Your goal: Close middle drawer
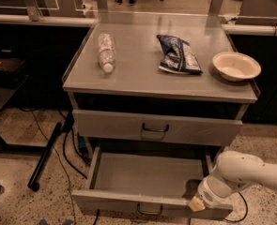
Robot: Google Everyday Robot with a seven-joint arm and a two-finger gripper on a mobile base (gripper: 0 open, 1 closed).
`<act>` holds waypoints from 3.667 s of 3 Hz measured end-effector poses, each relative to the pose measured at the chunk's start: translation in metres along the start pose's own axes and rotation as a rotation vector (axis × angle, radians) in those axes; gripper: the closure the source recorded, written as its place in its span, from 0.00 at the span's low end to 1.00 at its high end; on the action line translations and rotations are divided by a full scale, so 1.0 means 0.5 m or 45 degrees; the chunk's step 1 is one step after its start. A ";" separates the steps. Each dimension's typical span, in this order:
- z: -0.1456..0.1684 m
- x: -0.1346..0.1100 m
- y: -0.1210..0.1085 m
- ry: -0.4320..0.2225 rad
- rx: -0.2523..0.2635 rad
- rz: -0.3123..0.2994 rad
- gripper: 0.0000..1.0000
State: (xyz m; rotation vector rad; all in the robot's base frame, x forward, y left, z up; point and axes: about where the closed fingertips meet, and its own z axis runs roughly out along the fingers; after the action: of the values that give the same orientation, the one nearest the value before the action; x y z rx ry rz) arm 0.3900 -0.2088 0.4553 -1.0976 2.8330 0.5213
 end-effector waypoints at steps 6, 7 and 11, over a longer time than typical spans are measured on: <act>-0.004 0.067 0.015 -0.068 -0.051 0.089 1.00; 0.038 0.065 -0.008 -0.050 -0.016 0.133 1.00; 0.056 -0.074 -0.053 -0.179 0.067 0.051 1.00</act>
Offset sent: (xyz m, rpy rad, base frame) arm 0.0142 -0.0004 0.0074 -0.0055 -0.0348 -0.0055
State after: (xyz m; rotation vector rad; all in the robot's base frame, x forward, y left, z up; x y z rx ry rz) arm 0.4333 -0.1942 0.4274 -0.9576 2.7358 0.5027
